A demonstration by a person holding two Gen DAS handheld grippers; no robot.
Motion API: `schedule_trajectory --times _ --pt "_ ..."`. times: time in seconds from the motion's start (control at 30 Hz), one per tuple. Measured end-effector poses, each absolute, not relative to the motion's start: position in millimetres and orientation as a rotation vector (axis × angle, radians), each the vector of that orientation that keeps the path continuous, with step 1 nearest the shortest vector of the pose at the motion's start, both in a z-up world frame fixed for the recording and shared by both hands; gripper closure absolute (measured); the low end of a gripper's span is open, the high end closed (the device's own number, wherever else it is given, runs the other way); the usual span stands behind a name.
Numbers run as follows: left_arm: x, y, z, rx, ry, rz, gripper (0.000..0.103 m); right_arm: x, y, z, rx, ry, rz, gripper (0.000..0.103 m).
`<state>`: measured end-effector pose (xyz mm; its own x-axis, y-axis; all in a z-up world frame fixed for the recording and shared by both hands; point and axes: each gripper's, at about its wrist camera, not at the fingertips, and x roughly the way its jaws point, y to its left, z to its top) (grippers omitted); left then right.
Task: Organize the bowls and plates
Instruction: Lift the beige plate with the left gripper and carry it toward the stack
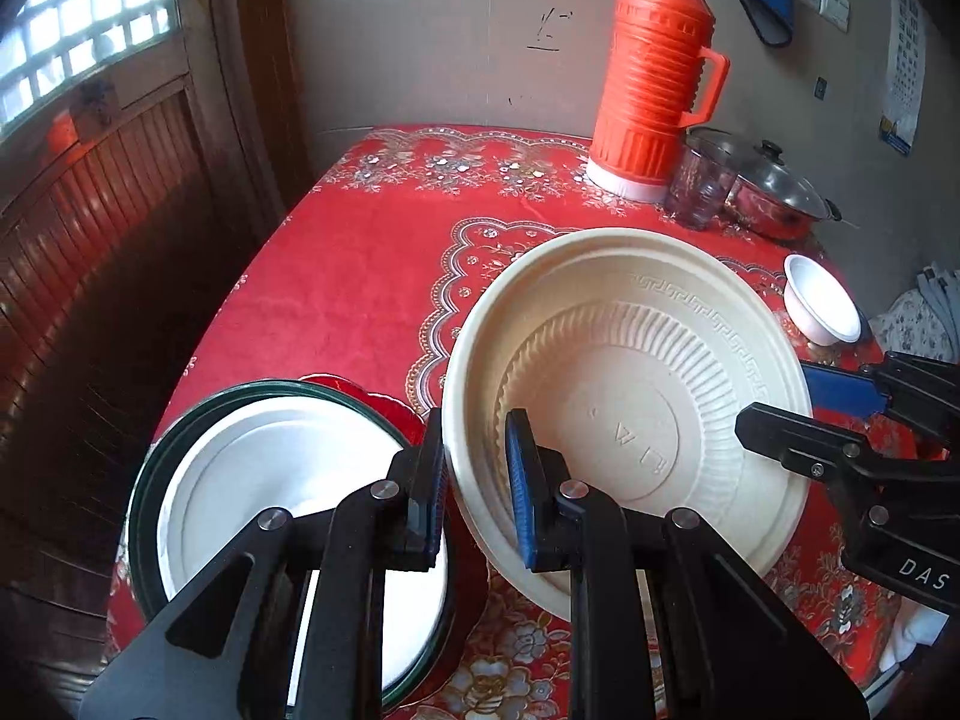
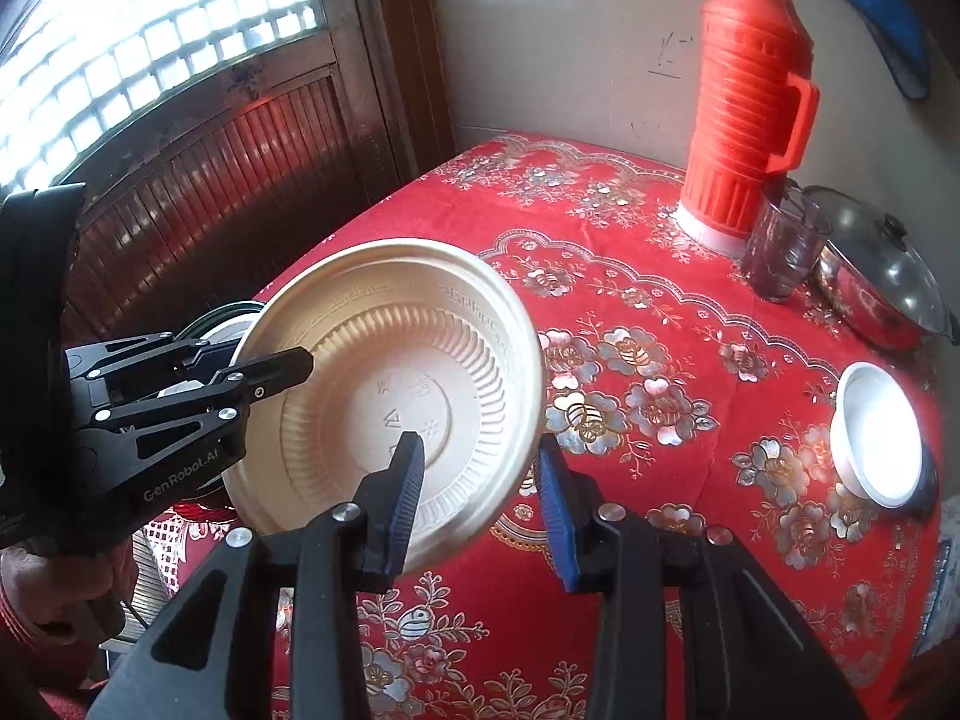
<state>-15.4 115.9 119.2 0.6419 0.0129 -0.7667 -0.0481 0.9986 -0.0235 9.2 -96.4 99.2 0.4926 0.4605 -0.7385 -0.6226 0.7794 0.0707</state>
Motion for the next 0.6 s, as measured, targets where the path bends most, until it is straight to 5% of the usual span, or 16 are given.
schedule_trajectory --times 0.6 --pt "-48 171 125 -0.107 0.843 0.126 0.085 -8 -47 103 -0.254 0.8 0.753 0.063"
